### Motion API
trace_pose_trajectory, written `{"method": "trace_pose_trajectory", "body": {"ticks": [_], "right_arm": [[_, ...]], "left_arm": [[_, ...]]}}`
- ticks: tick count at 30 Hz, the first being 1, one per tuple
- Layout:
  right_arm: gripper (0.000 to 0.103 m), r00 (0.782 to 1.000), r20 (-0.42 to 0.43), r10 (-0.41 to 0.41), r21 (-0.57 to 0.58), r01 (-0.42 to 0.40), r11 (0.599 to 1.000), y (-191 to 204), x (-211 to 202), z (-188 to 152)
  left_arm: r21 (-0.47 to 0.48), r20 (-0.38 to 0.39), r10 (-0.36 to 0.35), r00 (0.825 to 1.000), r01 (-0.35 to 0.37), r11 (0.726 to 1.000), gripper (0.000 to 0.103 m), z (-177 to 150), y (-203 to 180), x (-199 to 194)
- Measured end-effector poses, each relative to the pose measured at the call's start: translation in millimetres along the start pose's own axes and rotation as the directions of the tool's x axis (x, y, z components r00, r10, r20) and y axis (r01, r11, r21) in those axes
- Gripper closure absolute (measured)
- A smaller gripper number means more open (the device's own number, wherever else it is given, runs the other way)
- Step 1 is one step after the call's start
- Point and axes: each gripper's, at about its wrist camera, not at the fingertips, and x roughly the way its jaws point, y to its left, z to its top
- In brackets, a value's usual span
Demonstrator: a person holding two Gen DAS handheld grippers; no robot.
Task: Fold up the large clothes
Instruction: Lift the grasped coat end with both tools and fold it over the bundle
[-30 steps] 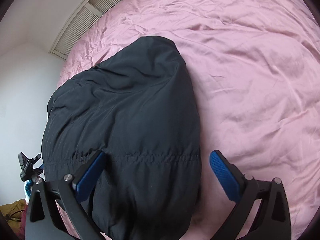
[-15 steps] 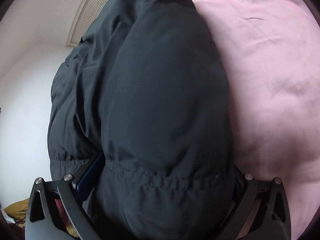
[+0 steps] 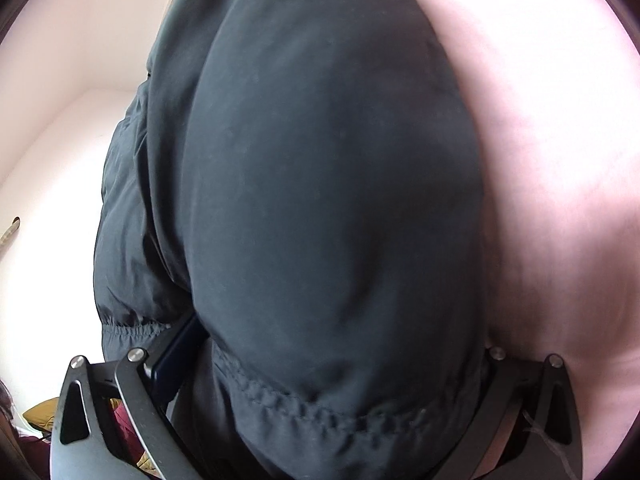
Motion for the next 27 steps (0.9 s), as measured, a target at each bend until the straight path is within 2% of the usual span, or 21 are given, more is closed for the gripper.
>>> {"method": "trace_pose_trajectory", "body": {"ticks": [11,17,21,24,26,27], "right_arm": [[0.001,1.0,0.008,0.0,-0.034,0.0,0.999,6,3,-4],[0.02,1.0,0.018,0.009,-0.046,-0.008,0.999,18,2,-2],[0.038,1.0,0.017,0.027,-0.048,-0.026,0.999,27,2,-4],[0.051,1.0,0.012,0.025,-0.066,-0.025,0.997,36,5,-6],[0.057,1.0,0.01,0.017,-0.09,-0.016,0.996,48,7,-6],[0.061,1.0,0.01,0.01,-0.103,-0.009,0.995,53,6,-6]], "left_arm": [[0.009,0.013,0.01,1.0,-0.01,1.0,0.001,-11,-2,4],[0.019,0.016,0.016,1.0,-0.017,1.0,0.003,-19,-15,11],[0.018,0.003,-0.004,1.0,0.004,1.0,0.01,-29,-17,16],[0.024,0.0,-0.021,1.0,0.021,1.0,0.02,-38,-27,20],[0.023,0.011,-0.04,0.999,0.04,0.999,0.034,-44,-31,21],[0.027,0.021,-0.04,0.999,0.039,0.999,0.037,-48,-34,21]]}}
